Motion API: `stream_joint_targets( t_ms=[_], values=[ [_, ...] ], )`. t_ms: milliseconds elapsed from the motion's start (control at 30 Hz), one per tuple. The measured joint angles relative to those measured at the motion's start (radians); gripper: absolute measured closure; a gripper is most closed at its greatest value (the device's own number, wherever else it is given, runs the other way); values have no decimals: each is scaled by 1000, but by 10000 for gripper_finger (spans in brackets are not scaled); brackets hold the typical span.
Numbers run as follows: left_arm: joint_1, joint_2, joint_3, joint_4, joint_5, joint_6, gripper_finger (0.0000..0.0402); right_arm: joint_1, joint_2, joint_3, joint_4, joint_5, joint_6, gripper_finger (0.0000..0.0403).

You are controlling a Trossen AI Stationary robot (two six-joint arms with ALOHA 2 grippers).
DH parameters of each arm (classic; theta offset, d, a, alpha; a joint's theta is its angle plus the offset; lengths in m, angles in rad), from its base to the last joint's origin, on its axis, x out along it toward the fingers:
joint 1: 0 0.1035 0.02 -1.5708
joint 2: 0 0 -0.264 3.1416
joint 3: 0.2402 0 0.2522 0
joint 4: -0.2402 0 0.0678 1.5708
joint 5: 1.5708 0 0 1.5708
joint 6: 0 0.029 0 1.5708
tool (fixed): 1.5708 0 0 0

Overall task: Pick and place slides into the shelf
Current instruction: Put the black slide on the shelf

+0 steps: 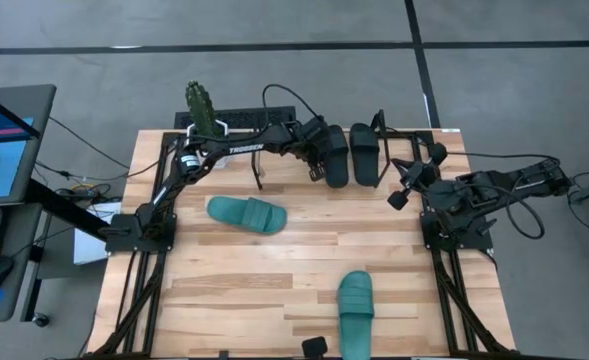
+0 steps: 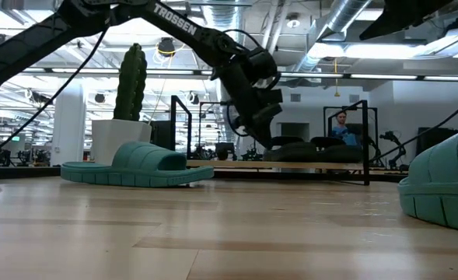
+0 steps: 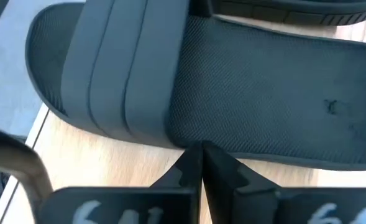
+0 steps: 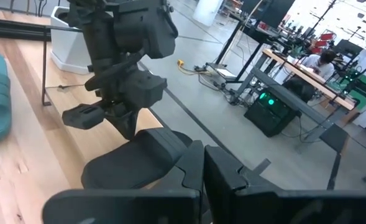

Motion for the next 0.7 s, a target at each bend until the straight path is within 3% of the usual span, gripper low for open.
stream_joint_targets(
  t_ms=[400, 700],
  values=[
    [-42, 0, 0, 59, -3, 99, 401, 0, -1, 0, 0, -1, 1, 403],
    [-41, 0, 1, -86, -212, 165, 401, 0, -1, 0, 0, -26, 1, 403]
  ],
)
